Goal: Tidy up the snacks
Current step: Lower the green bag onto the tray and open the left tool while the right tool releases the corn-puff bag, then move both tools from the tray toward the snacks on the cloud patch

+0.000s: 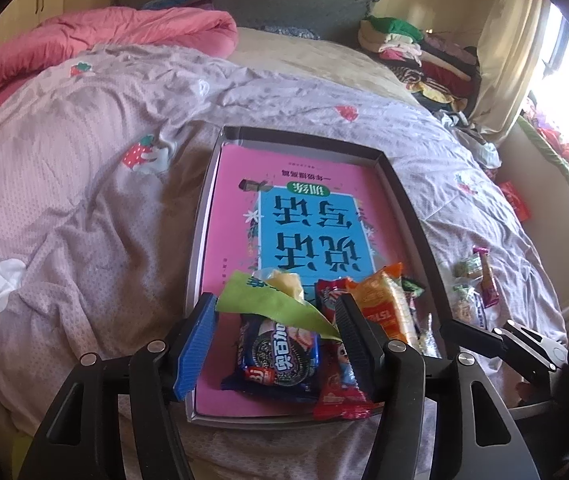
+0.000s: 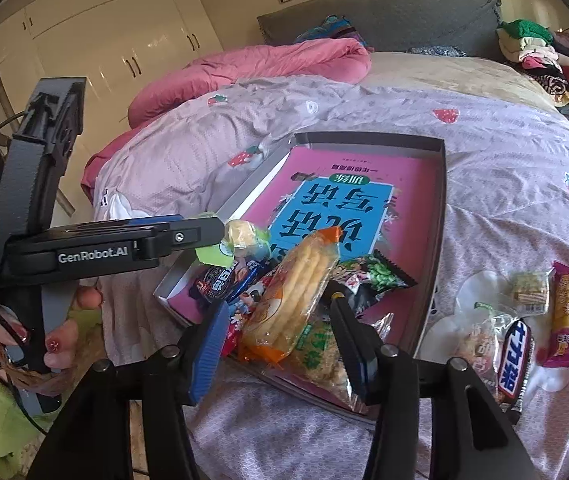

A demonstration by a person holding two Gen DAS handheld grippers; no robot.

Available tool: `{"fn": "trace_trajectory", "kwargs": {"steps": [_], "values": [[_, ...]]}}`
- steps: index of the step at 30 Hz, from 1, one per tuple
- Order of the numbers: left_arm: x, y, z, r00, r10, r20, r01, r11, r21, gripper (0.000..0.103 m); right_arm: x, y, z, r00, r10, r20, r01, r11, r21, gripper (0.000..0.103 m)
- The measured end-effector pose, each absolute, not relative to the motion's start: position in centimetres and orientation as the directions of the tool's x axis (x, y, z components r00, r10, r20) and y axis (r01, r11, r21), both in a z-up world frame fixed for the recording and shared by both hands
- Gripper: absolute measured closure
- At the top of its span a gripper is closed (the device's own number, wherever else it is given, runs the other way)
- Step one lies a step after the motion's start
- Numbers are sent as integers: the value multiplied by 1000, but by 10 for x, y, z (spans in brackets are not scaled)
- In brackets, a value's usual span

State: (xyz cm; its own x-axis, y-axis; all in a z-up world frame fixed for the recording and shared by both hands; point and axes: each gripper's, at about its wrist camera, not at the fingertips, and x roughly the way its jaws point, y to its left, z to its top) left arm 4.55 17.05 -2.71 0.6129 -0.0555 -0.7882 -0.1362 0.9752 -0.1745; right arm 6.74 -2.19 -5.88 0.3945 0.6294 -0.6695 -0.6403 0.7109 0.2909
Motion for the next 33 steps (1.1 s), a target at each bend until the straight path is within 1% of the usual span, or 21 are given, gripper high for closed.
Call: {"fn": "trace_trajectory", "kwargs": {"steps": [2,3,4,8,16,23,28,33], "values": [[45,170,-24,619,-54,-783,-136,975,-175,37,67,-24,-57,403,628,-666,-637,715,289,47],[45,170,-23,621,-55,-782,-136,975,-177,32,68,-24,-56,407,627,-664,-635,717,288,47],[44,169,-21,626,-57,-778,-135,975,-179,30,68,-26,-55,414,625,-662,-633,720,284,46],[43,167,-16,637,-54,-769,-131,975,-177,29,68,-31,-52,432,620,-655,-624,730,279,43],[40,163,-7,652,-57,-756,-122,976,-178,28,68,-39,-46,455,615,-644,-609,742,279,41],[39,159,-2,659,-62,-750,-119,975,-185,27,69,-48,-40,480,609,-631,-595,755,276,35],[38,154,3,666,-59,-744,-116,977,-181,23,69,-54,-38,496,601,-627,-585,765,270,34],[37,145,10,670,-77,-738,-92,978,-185,22,69,-61,-34,512,594,-621,-574,774,267,32]]}}
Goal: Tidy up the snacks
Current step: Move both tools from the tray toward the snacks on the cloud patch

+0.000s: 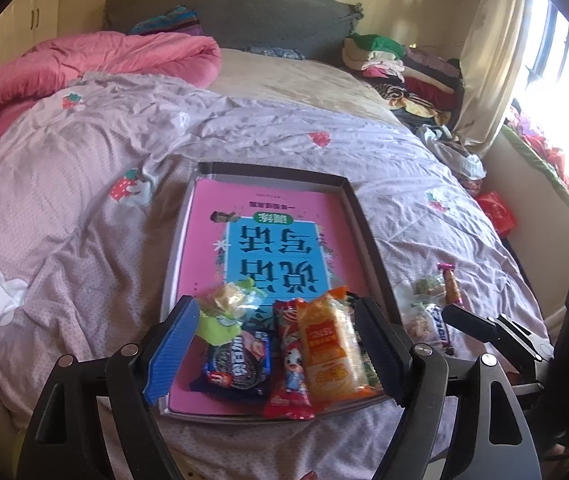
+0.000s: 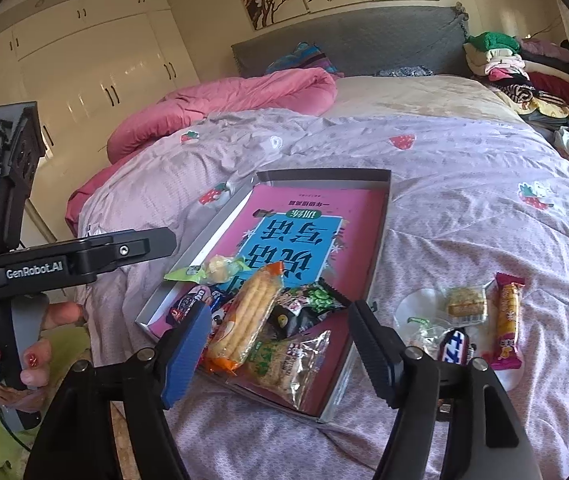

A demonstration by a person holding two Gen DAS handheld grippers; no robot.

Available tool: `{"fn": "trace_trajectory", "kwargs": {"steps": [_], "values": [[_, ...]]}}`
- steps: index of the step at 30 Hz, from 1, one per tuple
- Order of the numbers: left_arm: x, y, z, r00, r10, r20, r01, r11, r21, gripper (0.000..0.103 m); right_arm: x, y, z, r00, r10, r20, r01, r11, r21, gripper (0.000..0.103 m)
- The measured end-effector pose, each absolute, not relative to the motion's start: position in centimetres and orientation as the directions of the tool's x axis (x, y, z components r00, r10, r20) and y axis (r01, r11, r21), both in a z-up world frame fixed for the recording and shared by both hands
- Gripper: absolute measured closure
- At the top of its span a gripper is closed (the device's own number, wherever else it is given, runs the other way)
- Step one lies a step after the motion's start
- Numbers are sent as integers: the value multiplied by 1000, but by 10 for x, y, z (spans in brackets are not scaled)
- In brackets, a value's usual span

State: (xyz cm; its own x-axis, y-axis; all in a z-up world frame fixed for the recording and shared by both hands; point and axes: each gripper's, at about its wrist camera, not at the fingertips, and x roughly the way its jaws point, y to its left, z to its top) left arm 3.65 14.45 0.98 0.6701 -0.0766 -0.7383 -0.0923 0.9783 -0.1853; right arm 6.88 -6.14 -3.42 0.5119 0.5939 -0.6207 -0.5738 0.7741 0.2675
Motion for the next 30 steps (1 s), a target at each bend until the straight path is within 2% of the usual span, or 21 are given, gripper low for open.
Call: {"fn": "trace_trajectory", "kwargs": {"steps": [12,30], "values": [[35,122,20,675,-119,-728,-38,980,-195,22,73,-97,-21,577,562,-593,-518,813,266,28],[36,81,28,659,-176,-732,54,981,-187,22,81,-156,-3,681,477,-556,-410,877,250,27]]}}
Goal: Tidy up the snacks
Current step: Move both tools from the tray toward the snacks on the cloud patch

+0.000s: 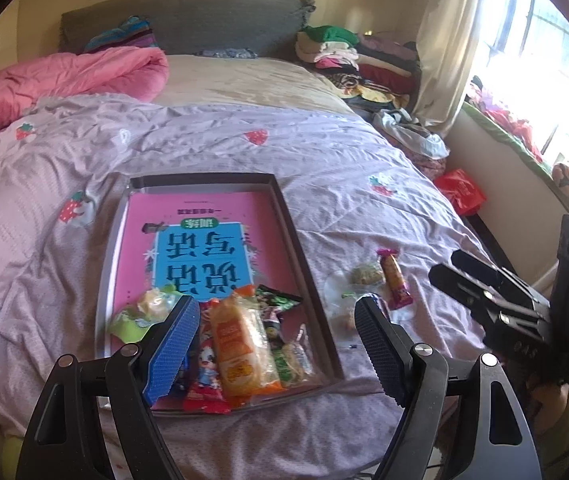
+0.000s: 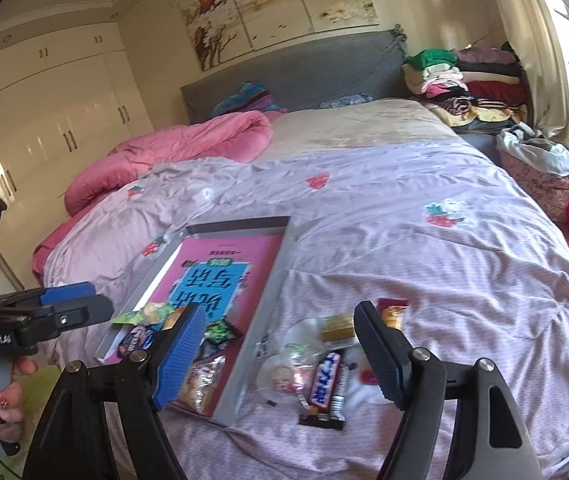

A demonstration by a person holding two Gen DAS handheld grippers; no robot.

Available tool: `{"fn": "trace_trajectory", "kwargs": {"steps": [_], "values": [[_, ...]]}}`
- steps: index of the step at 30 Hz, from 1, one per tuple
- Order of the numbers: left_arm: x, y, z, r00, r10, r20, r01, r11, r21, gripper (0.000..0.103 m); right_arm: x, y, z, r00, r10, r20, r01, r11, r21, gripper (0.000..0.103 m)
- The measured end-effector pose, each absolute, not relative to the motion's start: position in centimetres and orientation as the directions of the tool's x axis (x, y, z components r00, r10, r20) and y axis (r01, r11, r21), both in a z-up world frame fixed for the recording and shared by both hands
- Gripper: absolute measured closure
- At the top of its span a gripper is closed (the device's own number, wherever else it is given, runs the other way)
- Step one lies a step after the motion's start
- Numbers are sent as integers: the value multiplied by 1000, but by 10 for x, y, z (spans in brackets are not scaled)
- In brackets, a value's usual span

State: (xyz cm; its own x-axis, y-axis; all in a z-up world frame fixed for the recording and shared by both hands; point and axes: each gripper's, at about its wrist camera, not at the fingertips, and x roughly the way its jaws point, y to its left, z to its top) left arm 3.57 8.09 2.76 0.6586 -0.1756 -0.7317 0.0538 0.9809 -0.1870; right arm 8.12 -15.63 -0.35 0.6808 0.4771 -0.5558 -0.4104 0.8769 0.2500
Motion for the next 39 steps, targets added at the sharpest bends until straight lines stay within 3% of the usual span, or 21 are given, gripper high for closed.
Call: {"fn": "trace_trajectory", "kwargs": {"steps": [18,39], "values": [[43,20,10,582,-243,-776,182,969,-167,22,94,-203,-6,726,396,-562,-303,918,255,27],[66,-17,-24,457,-308,-835,228,947,-224,23,109,-213,-33,671,366,-645,-278,930,239,27]]}}
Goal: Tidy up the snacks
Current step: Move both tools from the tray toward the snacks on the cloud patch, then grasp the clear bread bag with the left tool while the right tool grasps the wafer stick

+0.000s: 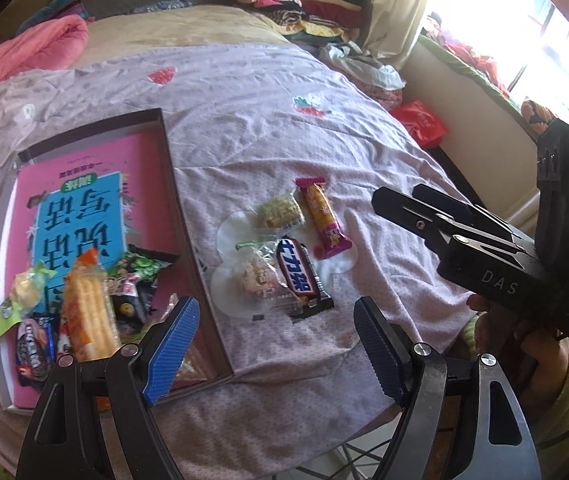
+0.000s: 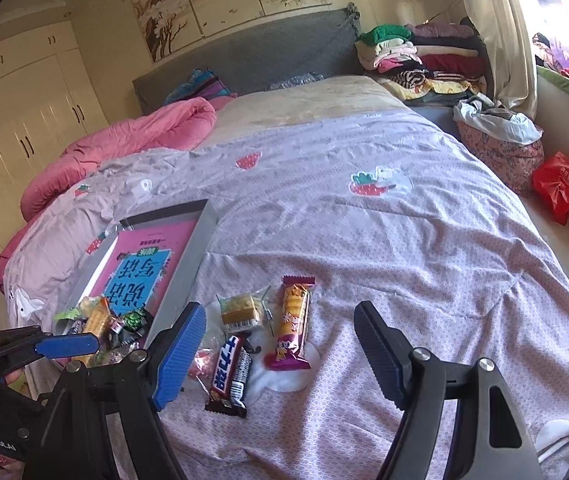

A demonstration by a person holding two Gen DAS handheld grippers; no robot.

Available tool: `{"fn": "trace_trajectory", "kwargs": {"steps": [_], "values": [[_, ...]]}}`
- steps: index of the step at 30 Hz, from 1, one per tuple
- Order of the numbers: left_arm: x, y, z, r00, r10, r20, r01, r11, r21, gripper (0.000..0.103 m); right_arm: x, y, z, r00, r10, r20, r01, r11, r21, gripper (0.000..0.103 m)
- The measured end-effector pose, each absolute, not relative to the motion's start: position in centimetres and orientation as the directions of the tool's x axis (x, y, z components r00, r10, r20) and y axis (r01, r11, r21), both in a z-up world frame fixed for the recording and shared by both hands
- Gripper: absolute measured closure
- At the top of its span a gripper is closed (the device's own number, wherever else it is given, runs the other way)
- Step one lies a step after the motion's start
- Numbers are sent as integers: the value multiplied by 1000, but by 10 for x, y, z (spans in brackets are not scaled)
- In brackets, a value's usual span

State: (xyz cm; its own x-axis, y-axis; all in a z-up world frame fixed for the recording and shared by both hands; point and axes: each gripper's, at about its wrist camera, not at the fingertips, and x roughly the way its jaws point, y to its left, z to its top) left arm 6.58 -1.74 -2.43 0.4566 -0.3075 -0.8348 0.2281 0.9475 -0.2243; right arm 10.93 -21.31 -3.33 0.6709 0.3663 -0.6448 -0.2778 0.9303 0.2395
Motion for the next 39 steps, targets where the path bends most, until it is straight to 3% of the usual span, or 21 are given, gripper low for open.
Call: {"fn": "trace_trajectory", "kwargs": {"steps": [11,14,32,39], "values": [[83,-32,-43,404,-329,-854,235,939,-250,25,119,-218,-50,634,366,-681,-269,930,250,27],[87,-35,-48,395,-330,-858,240,938,-251,37,122,-218,-53,627,369,-686,-268,929,255,27],[105,-38,-68,337,-329,-882,196,941,-276,54,131,-217,-64,590,406,-697,-295,913,282,27],[113,-33,-73,339,-308,-889,169,950,-265,59,137,-211,-75,553,406,-727,-314,910,269,42]]}}
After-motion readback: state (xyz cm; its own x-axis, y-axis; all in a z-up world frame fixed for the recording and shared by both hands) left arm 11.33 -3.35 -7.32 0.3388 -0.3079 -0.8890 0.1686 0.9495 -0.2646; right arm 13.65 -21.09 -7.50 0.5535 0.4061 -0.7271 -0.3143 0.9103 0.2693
